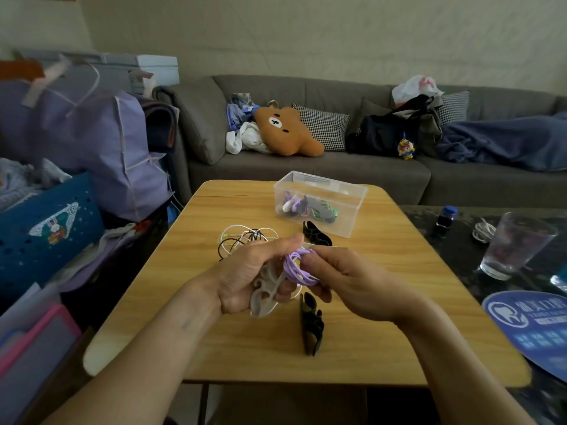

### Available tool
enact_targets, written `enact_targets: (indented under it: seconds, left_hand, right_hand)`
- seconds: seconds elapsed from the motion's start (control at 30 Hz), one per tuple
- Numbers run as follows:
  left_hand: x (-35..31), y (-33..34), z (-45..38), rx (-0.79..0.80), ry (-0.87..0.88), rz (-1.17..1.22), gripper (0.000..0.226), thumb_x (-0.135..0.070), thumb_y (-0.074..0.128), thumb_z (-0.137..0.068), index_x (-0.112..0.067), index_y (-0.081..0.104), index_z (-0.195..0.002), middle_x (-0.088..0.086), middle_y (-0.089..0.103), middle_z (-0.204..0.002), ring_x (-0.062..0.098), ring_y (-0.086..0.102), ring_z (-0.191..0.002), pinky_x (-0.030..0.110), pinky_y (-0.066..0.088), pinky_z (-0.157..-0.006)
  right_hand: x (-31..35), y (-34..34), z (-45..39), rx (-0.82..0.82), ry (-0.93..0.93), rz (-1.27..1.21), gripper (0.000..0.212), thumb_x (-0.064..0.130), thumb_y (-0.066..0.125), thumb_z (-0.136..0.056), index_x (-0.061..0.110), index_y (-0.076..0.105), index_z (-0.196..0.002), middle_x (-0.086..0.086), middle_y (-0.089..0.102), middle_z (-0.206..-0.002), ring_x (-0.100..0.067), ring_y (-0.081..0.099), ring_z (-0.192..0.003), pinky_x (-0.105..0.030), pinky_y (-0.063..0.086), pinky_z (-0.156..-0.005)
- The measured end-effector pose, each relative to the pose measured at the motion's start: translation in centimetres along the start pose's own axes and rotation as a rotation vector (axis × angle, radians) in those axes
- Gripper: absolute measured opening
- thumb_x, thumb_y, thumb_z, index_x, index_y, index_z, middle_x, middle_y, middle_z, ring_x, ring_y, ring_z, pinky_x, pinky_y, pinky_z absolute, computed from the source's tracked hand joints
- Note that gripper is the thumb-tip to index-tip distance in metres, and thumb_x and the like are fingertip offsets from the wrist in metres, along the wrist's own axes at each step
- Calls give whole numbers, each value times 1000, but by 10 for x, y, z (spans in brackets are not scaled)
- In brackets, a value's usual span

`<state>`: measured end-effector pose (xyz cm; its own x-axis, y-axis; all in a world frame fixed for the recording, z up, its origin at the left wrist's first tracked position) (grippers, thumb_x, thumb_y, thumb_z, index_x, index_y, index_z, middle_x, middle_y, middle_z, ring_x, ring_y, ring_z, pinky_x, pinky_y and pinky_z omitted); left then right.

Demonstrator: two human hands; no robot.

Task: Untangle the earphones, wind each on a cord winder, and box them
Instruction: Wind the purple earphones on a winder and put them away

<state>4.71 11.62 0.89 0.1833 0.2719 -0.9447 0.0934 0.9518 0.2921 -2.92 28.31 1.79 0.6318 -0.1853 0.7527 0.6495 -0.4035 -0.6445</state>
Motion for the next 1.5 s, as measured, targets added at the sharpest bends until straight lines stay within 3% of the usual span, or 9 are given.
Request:
enact_targets:
  seconds: [0.17, 0.37, 0.6, 0.73, 0.87, 1.0, 1.13, 1.3, 1.5]
  left_hand:
    - [2, 1, -4, 24, -28, -7, 41, -49, 68, -82, -12, 57, -69, 7, 48, -64, 15, 43, -54, 25, 35, -52]
    - [1, 6, -3, 89, -133, -83, 70, -66, 29, -92, -11, 63, -64, 6, 56, -62, 19, 32, -57, 31, 23, -54]
    - [9, 4, -4, -28, -205, -193, 59, -61, 38, -92, -11, 44, -63, 7, 40, -58, 18, 37, -48, 23, 31, -45]
    - [9, 12, -5, -49, -124, -335, 63, -56, 33, -99, -10, 46, -58, 7, 43, -53, 16, 39, -42, 22, 31, -43]
    - [13, 18, -4, -20, -23, -554, 82, -66, 44, -93, 12, 55, -69, 21, 49, -62, 21, 39, -44, 22, 29, -42]
    - [18, 18, -8, 25, 13, -578, 63, -58, 59, -82, 5, 62, -78, 18, 54, -63, 24, 44, -52, 31, 29, -47]
    - [14, 11, -11, -90, 134, -414, 28, -29, 66, -76, -7, 49, -75, 11, 50, -58, 18, 41, -45, 24, 28, -41]
    - [7, 10, -13, -205, 291, -229, 44, -40, 75, -66, -7, 49, -76, 11, 52, -57, 20, 43, -48, 26, 33, -44]
    - [13, 9, -17, -540, 327, -638, 41, -38, 77, -81, -12, 45, -80, 1, 49, -67, 10, 51, -54, 28, 45, -53]
  right_hand:
    - [1, -1, 0, -4, 13, 5, 47, 45, 36, -105, 5, 59, -96, -7, 57, -75, -19, 52, -65, -47, 46, -66]
    - [5, -1, 2, 61, 35, 64, 38, 41, 37, -107, 14, 57, -89, -3, 56, -74, -15, 52, -64, -38, 46, -65]
    - [13, -11, 9, 216, 152, 226, 34, 39, 38, -106, 15, 60, -97, 1, 59, -79, -12, 55, -69, -34, 47, -70]
    - [14, -17, 13, 253, 179, 219, 35, 38, 37, -106, 13, 61, -99, 1, 60, -80, -11, 55, -69, -28, 47, -68]
    - [9, -11, 13, 338, 205, 206, 34, 36, 37, -107, 13, 60, -97, -2, 59, -81, -13, 55, -69, -21, 46, -65]
    - [3, -6, 11, 375, 231, 97, 32, 32, 36, -108, 17, 57, -90, -4, 56, -79, -15, 54, -68, -27, 49, -70]
    - [-5, -6, 8, 271, 273, -224, 33, 32, 37, -107, 12, 59, -93, -1, 53, -74, -12, 51, -65, -24, 47, -64]
    - [-5, 10, -5, 70, 245, -438, 43, 45, 36, -104, 16, 57, -79, 8, 47, -62, -11, 42, -59, -27, 43, -60]
    - [-1, 22, -9, 18, 359, -217, 37, 24, 29, -109, 16, 48, -79, 0, 44, -65, -16, 42, -61, -31, 43, -61]
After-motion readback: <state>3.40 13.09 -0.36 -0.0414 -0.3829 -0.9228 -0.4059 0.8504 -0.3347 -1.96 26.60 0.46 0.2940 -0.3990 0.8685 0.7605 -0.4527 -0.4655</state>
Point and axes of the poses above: each hand's wrist, its own z-axis away from the middle knuckle, its own y-axis out of the palm, x = y × z, the point moved 1 cm from there along -z, towards the middle knuckle
